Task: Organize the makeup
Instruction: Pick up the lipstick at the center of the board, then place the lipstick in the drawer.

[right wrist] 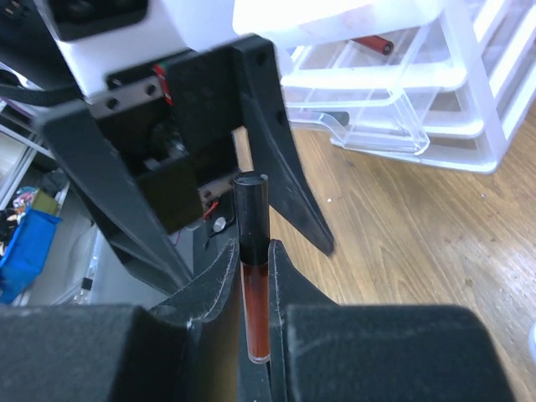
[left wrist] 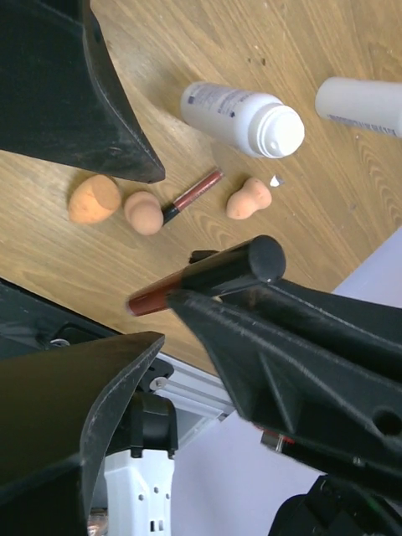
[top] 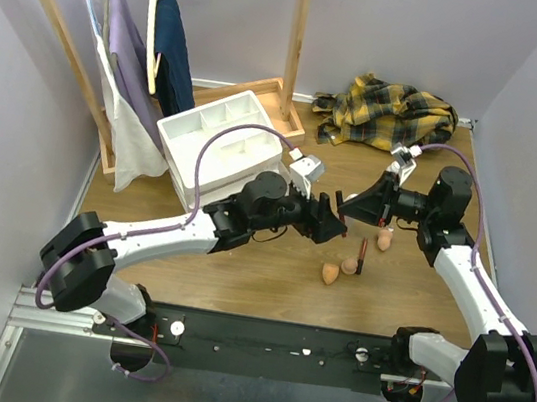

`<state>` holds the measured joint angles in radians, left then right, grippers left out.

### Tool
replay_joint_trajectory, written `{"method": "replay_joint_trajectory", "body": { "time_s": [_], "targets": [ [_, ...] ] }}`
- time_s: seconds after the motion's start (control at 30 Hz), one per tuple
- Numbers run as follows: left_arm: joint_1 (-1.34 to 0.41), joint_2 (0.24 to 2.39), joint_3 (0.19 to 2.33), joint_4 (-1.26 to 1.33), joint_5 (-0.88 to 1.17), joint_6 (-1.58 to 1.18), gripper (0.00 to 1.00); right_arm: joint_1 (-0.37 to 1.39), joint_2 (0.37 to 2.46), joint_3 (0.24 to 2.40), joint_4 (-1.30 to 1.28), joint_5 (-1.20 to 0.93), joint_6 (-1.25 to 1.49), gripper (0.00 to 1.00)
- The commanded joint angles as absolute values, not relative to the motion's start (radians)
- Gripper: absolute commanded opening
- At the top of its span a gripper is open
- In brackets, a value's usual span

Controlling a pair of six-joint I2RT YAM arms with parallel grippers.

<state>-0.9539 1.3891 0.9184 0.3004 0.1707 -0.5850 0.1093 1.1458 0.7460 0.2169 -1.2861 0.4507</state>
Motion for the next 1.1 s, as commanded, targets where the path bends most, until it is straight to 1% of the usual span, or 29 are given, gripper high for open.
{"method": "replay_joint_trajectory", "body": {
  "time_s": [0.0,0.17,0.2,0.27,0.3,0.37,0.4,0.5,0.53,0.6,0.63,0.7,0.73,0.8,0.83,0.87,0.93,0.97,1.07],
  "targets": [
    [-0.966,1.443,0.963,0.367,0.166,-0.618,0.77,0.104,1.126,0.721,0.308,-1.321,0.506,0.01],
    [-0.969,1.488,0.991,0.396,0.209,-0.641,0.65,0.106,1.124,0.713,0.321,-1.319,0.509,0.01],
    [-0.969,1.491,0.992,0.397,0.213,-0.643,0.58,0.104,1.124,0.712,0.322,-1.319,0.509,0.0],
    [-0.969,1.494,0.996,0.409,0.228,-0.644,0.5,0.106,1.123,0.709,0.321,-1.319,0.508,0.0],
    [-0.969,1.494,0.996,0.41,0.232,-0.644,0.4,0.106,1.121,0.707,0.322,-1.318,0.508,0.0],
    [-0.969,1.488,0.994,0.413,0.242,-0.644,0.28,0.104,1.12,0.706,0.319,-1.315,0.502,0.01],
    [-0.969,1.486,0.993,0.411,0.247,-0.643,0.16,0.104,1.118,0.706,0.316,-1.313,0.499,0.01],
    [-0.969,1.468,0.979,0.405,0.249,-0.64,0.0,0.106,1.117,0.712,0.293,-1.308,0.477,0.04],
    [-0.969,1.454,0.973,0.403,0.247,-0.637,0.0,0.106,1.117,0.712,0.29,-1.305,0.476,0.13],
    [-0.969,1.434,0.953,0.387,0.242,-0.626,0.0,0.104,1.114,0.718,0.282,-1.307,0.471,0.25],
    [-0.969,1.425,0.943,0.382,0.239,-0.621,0.0,0.104,1.115,0.721,0.264,-1.307,0.463,0.39],
    [-0.968,1.384,0.916,0.353,0.232,-0.608,0.0,0.106,1.109,0.742,0.215,-1.302,0.395,0.52],
    [-0.969,1.367,0.908,0.335,0.216,-0.588,0.0,0.106,1.108,0.752,0.152,-1.299,0.365,0.64],
    [-0.969,1.309,0.888,0.266,0.195,-0.56,0.0,0.106,1.097,0.778,0.094,-1.292,0.267,0.73],
    [-0.969,1.287,0.882,0.24,0.169,-0.534,0.0,0.104,1.092,0.79,0.025,-1.29,0.23,0.8],
    [-0.968,1.24,0.867,0.186,0.157,-0.519,0.0,0.103,1.089,0.799,0.003,-1.29,0.153,0.83],
    [-0.966,1.191,0.856,0.123,0.126,-0.494,0.0,0.098,1.078,0.833,-0.134,-1.284,0.059,0.87],
    [-0.965,1.145,0.85,0.056,0.092,-0.462,0.0,0.091,1.074,0.842,-0.167,-1.285,-0.028,0.88],
    [-0.959,1.059,0.859,-0.1,0.023,-0.411,0.0,0.078,1.066,0.847,-0.229,-1.293,-0.081,0.88]
  ]
}}
